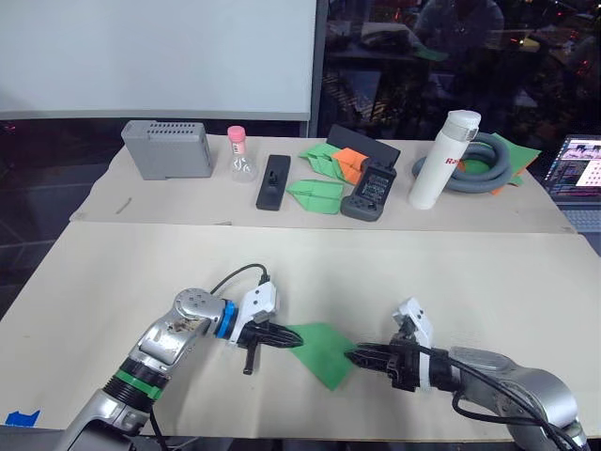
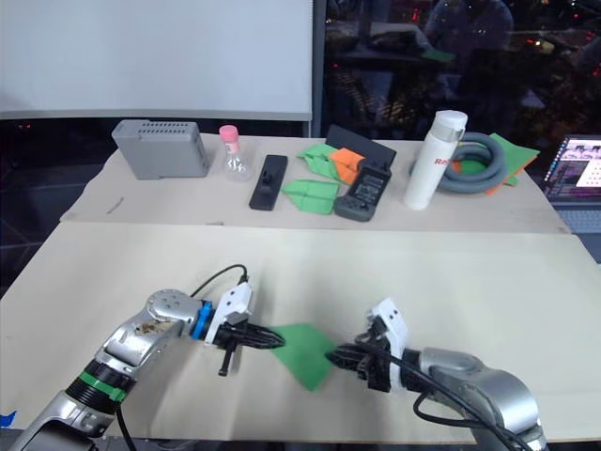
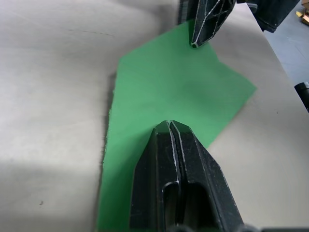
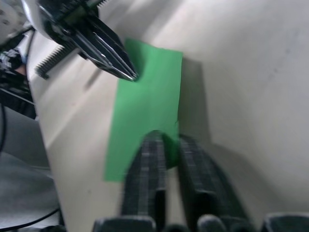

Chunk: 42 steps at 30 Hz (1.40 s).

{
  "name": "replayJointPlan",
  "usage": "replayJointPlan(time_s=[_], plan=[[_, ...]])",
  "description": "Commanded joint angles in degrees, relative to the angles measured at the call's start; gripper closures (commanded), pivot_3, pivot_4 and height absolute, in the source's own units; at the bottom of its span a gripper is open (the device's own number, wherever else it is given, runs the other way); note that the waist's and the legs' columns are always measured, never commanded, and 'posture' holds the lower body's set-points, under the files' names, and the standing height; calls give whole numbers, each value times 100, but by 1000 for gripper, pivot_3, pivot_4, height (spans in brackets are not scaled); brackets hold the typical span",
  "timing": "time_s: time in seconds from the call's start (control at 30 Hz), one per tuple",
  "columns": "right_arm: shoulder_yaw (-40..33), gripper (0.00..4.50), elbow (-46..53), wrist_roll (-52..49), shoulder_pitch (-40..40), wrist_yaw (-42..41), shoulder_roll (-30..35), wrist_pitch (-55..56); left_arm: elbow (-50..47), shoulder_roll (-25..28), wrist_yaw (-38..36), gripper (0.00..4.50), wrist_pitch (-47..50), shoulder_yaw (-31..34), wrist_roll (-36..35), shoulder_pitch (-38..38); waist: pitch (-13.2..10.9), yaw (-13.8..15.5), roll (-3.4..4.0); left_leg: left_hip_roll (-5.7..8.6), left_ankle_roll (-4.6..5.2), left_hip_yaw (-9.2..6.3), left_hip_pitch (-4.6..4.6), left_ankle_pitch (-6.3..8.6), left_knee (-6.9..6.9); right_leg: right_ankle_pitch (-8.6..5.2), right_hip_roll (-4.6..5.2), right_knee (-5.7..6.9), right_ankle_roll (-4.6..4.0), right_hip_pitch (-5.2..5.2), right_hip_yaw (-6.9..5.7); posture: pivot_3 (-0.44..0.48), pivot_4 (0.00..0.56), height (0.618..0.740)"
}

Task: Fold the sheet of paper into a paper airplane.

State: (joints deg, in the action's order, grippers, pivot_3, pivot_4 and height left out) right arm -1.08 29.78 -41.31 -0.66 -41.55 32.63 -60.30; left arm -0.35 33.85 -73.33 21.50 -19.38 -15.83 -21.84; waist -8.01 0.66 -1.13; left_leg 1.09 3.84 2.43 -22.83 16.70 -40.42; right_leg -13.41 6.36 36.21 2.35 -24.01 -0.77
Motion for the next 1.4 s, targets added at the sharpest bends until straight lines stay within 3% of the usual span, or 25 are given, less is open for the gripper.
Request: replayJointPlan(time_s=[0.03, 0.33, 0.6, 0.9, 1.1, 1.4], plan=[[127, 4473, 28, 36, -373, -146, 307, 77, -195, 34, 39, 4500, 11, 125, -60, 21, 0, -3, 0, 0, 0, 0, 0, 0, 0, 0, 0, 0, 0, -1, 0, 0, 150, 740], [1348, 4473, -1216, 913, -2442, -1563, 1100, 993, -239, -38, 313, 4500, -32, 212, -41, 296, 0, -22, 0, -3, -1, 1, 0, -1, 1, 0, -4, -1, 0, -3, -3, 0, 150, 740], [2538, 4473, -3037, 2109, -3635, -3115, 1069, 2420, -409, -63, 463, 4500, 42, 396, -162, 369, 0, -16, 0, 1, 0, 4, -7, 0, -5, 2, 0, -2, 3, -4, -3, 0, 150, 740], [2708, 4473, -4302, 2875, -4212, -3725, 652, 3414, -1487, 575, 235, 4500, 885, 765, -901, 791, -1, -70, 3, -2, -7, 3, -8, -4, -4, 3, 1, 0, 4, -10, -3, 0, 150, 740], [2652, 4473, -4486, 3109, -4202, -3827, 495, 3668, -1004, -99, 880, 4500, 604, 1214, -1031, 377, -1, -22, 3, 3, -40, 1, -10, -23, -5, 4, 8, -1, 5, -8, -6, 0, 150, 740], [2538, 4473, -4384, 3258, -3994, -3711, 426, 3714, -157, -408, 680, 4500, -110, 449, -300, 134, -1, -33, 3, 4, -50, 4, -13, -29, -3, 5, 6, 0, 6, -13, -6, 0, 150, 740]])
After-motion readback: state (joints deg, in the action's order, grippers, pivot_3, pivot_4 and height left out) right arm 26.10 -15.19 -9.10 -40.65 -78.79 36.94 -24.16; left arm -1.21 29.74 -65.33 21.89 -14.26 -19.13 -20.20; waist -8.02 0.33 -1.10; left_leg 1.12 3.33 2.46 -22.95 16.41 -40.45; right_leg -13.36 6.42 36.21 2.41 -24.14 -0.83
